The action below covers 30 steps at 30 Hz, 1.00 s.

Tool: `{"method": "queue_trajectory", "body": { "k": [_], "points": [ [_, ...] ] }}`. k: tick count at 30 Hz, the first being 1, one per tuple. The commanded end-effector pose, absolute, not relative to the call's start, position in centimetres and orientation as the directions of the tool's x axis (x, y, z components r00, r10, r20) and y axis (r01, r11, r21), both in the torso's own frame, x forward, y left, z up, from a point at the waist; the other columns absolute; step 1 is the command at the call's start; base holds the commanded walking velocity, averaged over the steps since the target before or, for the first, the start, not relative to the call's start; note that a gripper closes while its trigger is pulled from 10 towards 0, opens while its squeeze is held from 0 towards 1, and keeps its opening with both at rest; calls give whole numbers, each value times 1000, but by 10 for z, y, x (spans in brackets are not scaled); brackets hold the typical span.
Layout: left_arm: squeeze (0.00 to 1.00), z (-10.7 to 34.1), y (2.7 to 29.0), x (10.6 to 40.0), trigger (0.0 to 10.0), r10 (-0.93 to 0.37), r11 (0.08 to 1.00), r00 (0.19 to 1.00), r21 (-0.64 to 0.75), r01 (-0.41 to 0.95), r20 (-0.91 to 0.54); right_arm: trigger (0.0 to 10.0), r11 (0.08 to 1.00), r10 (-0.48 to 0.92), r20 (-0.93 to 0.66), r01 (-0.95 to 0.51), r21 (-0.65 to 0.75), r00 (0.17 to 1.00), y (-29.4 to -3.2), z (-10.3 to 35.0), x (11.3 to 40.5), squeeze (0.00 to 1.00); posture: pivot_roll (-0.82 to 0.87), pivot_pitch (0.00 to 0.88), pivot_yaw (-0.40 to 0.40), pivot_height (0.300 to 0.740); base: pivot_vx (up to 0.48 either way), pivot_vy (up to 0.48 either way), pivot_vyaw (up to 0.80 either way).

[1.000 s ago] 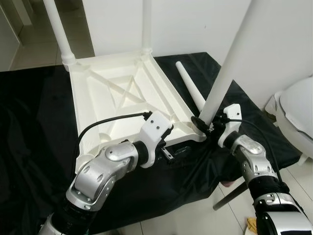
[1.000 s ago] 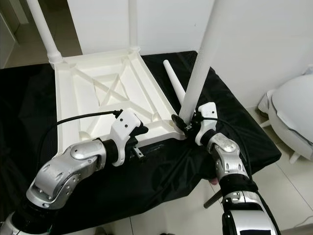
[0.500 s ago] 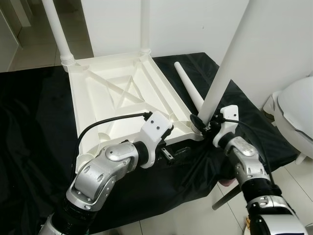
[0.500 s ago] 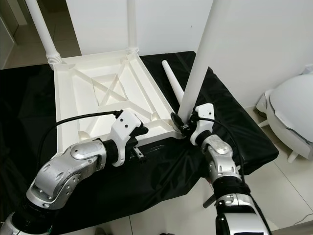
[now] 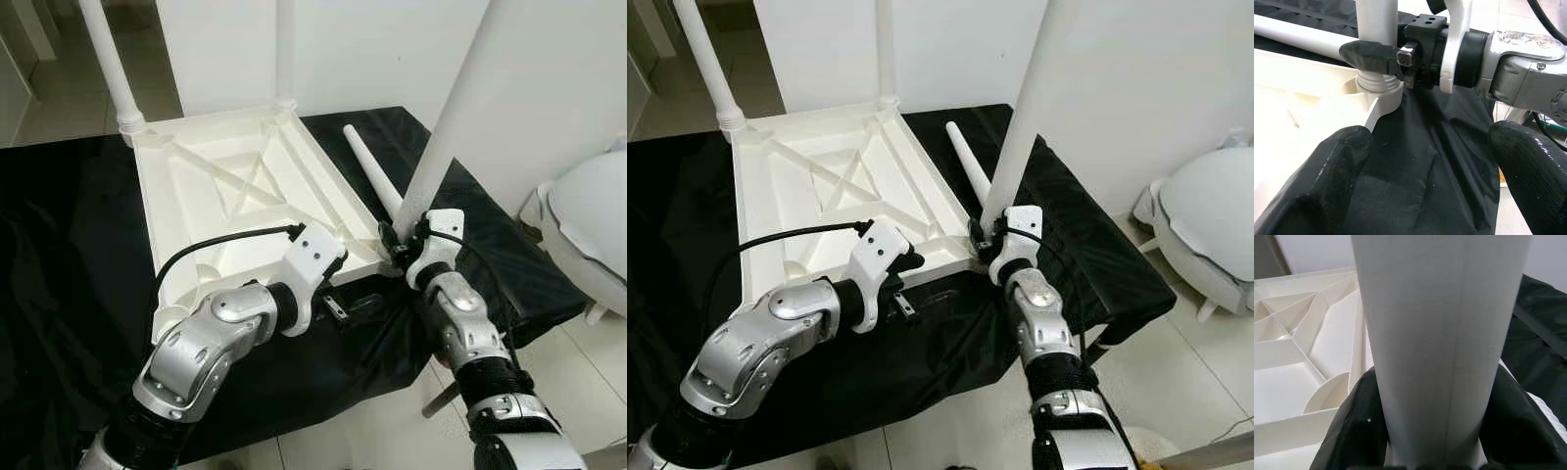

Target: Building children table

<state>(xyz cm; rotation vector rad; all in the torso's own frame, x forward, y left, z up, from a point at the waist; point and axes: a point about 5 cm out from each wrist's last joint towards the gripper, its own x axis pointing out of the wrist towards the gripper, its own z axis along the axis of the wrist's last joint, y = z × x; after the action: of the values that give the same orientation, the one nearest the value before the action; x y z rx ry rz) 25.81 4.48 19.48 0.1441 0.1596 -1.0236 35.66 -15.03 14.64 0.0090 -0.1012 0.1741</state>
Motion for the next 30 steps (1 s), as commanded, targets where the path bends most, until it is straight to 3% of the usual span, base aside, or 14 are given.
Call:
{"method": "queue_trajectory", "body": {
  "k": [1, 9, 18, 19, 20, 21, 30],
  "points": [
    [0, 195, 44, 259, 10000, -833, 516, 515, 51, 855, -203, 10000, 996, 78, 103, -82, 35, 992, -152, 149, 358, 0, -21, 85, 0, 740, 0, 0, 0],
    [0, 195, 43, 258, 10000, -834, 516, 514, 48, 855, -201, 10000, 993, -90, 92, 82, 88, 992, -107, 147, 351, 0, -16, 84, -2, 740, 0, 0, 0],
    [0, 195, 43, 257, 10000, -832, 518, 516, 46, 854, -201, 10000, 995, -38, 71, 31, 95, 997, -102, 144, 350, 0, -15, 84, -8, 740, 0, 0, 0],
    [0, 195, 43, 257, 10000, -832, 519, 517, 46, 854, -201, 10000, 995, -42, 74, 35, 95, 996, -103, 145, 350, 792, -17, 83, -11, 740, 0, 0, 0],
    [0, 195, 43, 257, 10000, -832, 519, 517, 46, 854, -201, 10000, 995, -42, 74, 35, 95, 996, -103, 145, 350, 792, -17, 83, -11, 740, 0, 0, 0],
    [0, 195, 42, 257, 10000, -833, 518, 516, 45, 854, -200, 10000, 994, -42, 82, 34, 102, 996, -104, 145, 349, 1000, -17, 83, -11, 740, 0, 0, 0],
    [0, 194, 41, 257, 10000, -836, 514, 512, 44, 857, -198, 10000, 995, 27, 137, -39, 87, 990, -110, 151, 344, 1000, -24, 73, -14, 740, 0, 0, 0]
  ]
}}
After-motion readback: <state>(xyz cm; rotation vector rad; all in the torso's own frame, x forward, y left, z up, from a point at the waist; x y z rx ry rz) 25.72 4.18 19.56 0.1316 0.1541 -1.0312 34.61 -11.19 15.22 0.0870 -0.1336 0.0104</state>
